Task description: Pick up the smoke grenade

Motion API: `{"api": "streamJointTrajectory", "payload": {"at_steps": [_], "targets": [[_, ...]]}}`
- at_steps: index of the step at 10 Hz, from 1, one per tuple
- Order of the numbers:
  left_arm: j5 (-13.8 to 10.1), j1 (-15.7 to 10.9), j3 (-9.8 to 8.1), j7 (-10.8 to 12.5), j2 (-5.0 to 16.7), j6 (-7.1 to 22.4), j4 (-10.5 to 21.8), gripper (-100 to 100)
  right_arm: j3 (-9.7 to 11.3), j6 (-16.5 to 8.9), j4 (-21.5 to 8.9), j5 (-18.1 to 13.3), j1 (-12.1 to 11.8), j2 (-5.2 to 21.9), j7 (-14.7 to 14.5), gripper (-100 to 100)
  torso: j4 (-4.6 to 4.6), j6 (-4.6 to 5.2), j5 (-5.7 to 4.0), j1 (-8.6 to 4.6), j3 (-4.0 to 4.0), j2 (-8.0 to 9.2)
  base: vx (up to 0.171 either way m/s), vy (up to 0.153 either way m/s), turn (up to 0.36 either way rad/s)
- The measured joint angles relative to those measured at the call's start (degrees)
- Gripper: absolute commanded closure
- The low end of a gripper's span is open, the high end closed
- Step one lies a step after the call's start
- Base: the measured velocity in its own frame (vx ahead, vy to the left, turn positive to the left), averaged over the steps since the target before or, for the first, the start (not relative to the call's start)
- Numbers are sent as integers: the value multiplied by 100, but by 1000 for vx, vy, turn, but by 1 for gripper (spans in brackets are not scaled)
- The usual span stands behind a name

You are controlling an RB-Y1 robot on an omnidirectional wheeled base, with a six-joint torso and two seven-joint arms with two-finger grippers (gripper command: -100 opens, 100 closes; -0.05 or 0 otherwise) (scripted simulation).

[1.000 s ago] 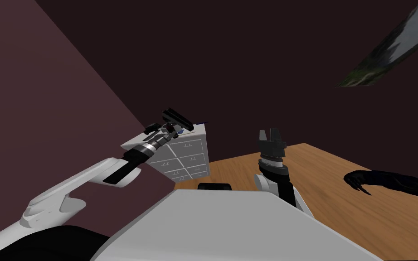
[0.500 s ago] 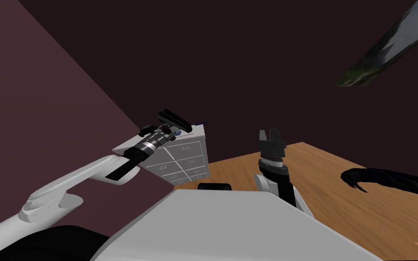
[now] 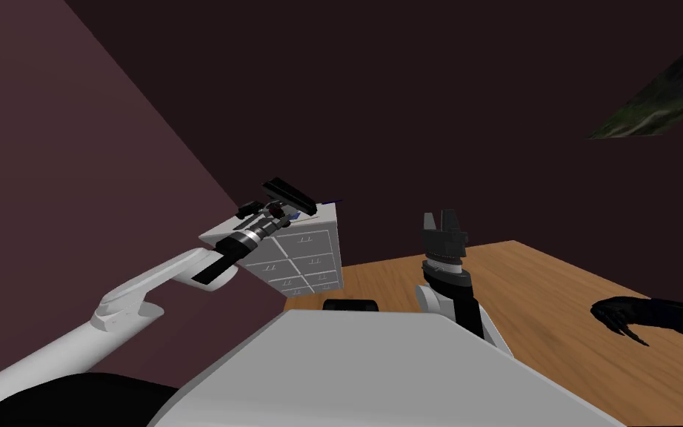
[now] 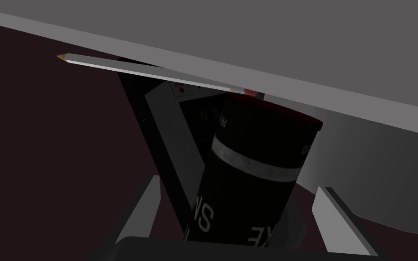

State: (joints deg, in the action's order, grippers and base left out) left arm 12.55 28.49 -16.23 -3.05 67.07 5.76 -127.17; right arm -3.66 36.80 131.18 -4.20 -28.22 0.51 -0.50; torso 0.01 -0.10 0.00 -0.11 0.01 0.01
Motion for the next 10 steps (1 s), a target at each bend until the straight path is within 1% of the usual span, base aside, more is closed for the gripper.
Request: {"api": "streamJointTrajectory", "payload": {"at_steps": [1, 2, 3, 4, 5, 6, 7, 8, 9, 10], "targets": [[21, -157, 165, 40, 2, -146, 163, -100, 1, 0, 0, 0, 1, 0, 0, 0, 0, 7, -3, -7, 0, 1, -5, -36, -23], [35, -344, 305, 50, -4, -211, 333, -100, 1, 0, 0, 0, 2, 0, 0, 0, -1, 9, -2, -1, -1, -1, -1, -10, -27], [39, -463, 327, 50, -12, -230, 392, -100, 1, 0, 0, 0, 1, 0, 0, 0, -1, 8, -1, 7, -1, -2, -3, -45, 300], [62, -636, 483, 105, 24, -328, 516, -100, 0, 0, 0, 0, 0, 0, 0, 0, 0, 0, -1, -2, 0, 0, -3, -68, 165], [74, -822, 665, 156, 46, -459, 679, -100, 1, 0, 0, 0, 1, 0, 0, 0, -1, 8, -4, -9, -1, -1, -1, -40, -44], [79, -996, 778, 175, 47, -544, 846, -100, 1, 0, 0, 0, 2, 0, 0, 0, -1, 10, -3, -3, -2, -3, -1, -10, -30], [83, -1147, 810, 177, 40, -579, 953, -100, 1, 0, 0, 0, 2, 0, 0, 0, 0, 10, -2, 6, -2, -4, -10, -42, 270], [121, -1327, 961, 223, 45, -730, 1145, -100, 0, 0, 0, 0, 0, 0, 0, 0, 1, 3, -2, -1, 0, -1, -5, -69, 163], [157, -1498, 1134, 252, 18, -903, 1354, -100, 1, 0, 0, 0, 1, 0, 0, 0, 0, 9, -5, -10, -1, -3, 1, -41, -8], [158, -1657, 1256, 269, 35, -948, 1497, -100, 1, 0, 0, 0, 2, 0, 0, 0, 0, 11, -6, -5, -3, -6, 1, -9, -23]]}}
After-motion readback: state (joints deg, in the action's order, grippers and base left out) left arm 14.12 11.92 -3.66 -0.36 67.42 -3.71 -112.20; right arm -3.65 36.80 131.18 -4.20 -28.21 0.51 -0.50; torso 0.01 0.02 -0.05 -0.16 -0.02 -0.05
